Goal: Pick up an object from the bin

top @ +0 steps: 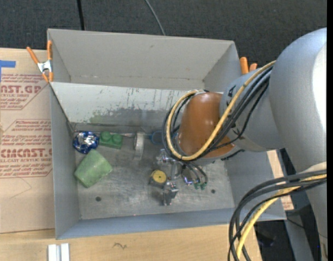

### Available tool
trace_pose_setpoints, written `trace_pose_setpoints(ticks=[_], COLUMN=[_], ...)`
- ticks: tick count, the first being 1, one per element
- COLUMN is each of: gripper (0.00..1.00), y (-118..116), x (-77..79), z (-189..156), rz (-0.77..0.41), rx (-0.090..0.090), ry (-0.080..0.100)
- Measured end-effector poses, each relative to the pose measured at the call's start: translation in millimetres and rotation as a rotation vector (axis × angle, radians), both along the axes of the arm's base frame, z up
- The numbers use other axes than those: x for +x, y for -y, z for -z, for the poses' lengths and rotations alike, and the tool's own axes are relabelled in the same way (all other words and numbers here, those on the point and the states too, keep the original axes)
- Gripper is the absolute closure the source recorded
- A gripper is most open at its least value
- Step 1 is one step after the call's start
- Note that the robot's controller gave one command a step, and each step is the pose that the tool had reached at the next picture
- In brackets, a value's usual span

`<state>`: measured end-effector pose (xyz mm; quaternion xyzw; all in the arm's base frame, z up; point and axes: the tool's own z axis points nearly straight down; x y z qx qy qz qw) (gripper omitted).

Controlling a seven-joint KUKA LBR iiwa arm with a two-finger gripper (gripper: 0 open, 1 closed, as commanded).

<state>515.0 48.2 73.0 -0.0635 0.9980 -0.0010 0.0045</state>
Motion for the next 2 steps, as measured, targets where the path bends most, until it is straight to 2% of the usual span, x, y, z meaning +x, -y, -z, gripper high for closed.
trace_pose_setpoints(ticks=[1, 2], gripper=[1.00, 1.00], y=[0, -15], x=[-1.4, 23.3], z=[-1, -166], rz=[0.000, -0.279], rx=[0.000, 0.001], ry=[-0.007, 0.000])
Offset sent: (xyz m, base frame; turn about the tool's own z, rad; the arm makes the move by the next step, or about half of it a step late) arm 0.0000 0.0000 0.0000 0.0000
